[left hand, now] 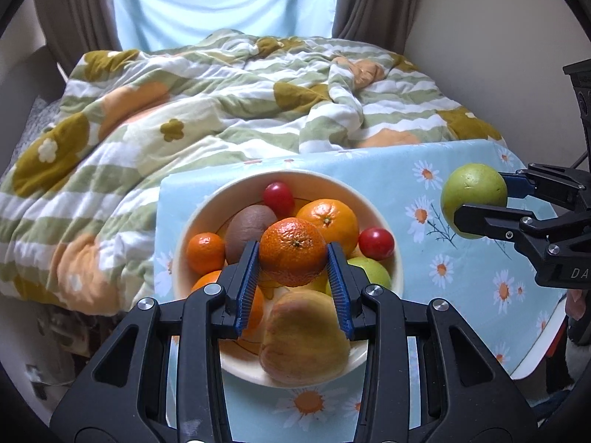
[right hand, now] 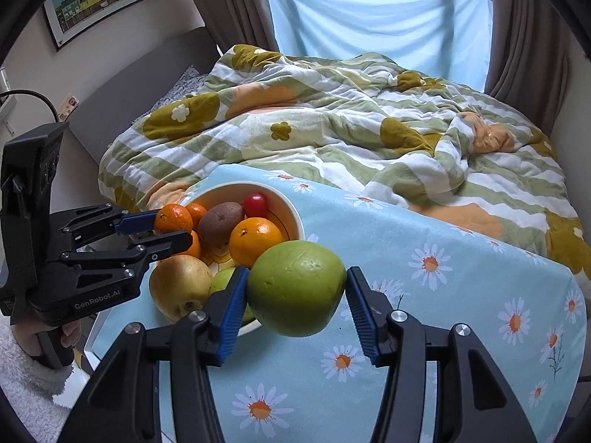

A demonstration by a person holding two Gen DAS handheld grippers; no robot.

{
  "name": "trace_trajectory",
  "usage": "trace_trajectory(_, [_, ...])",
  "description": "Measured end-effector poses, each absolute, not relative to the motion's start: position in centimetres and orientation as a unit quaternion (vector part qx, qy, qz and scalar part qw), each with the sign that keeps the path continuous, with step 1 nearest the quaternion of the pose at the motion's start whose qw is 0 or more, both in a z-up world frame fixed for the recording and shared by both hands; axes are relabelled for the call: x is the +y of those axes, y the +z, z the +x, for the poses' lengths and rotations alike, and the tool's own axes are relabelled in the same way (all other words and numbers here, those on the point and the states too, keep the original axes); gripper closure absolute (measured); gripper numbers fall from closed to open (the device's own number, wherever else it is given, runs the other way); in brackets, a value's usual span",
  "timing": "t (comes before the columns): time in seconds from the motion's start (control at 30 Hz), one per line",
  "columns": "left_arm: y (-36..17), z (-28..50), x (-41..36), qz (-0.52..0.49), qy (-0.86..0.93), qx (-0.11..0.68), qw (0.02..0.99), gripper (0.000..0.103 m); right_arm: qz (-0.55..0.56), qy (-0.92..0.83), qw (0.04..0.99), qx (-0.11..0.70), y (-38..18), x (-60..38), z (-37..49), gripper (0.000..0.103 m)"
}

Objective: Organize fruits
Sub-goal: 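Carry the tangerine into the white bowl and open the left tool, then lower the green lime into the bowl and open the right tool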

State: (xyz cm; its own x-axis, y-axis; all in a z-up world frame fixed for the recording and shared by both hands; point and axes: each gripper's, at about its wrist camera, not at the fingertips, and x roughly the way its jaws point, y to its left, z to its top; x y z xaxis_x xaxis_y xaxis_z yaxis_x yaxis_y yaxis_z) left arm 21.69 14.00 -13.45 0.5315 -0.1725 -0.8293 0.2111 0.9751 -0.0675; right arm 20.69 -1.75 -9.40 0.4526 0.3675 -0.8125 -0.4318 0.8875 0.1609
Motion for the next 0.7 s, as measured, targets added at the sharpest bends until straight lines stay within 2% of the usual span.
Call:
trace_trajectory(0.37, [-15.4,23.4,14.2,0.052,-0.131,0.490,0.861,0.059,-0.011,0.198,0.859,0.472,-9.9,-1.5,21.3,0.054])
trace_trajectory(0.4, [-15.2,23.4,14.2,0.056,-0.132,0.486,0.862,0.056,-0.009,0.195,0.859,0.473,-9.9,-1.5,21.3,0.054])
trace_trajectory(0.43, [-15.0,23.4,14.2,0.056,-0.137,0.484,0.862,0.031,-0.007,0.192,0.860,0.473,-9.8,-1.5,21.4,0.054])
trace_trajectory(0.47, [-14.7,23.4,14.3,0.055,-0.139,0.483,0.863,0.000,-0.007,0.190,0.860,0.473,-9.8,-1.6,21.4,0.054])
trace_trajectory(0.7, [-13.7,22.8,15.4,0.044,-0.137,0.480,0.866,0.000,-0.002,0.186,0.861,0.473,-9.5,-1.5,21.5,0.054])
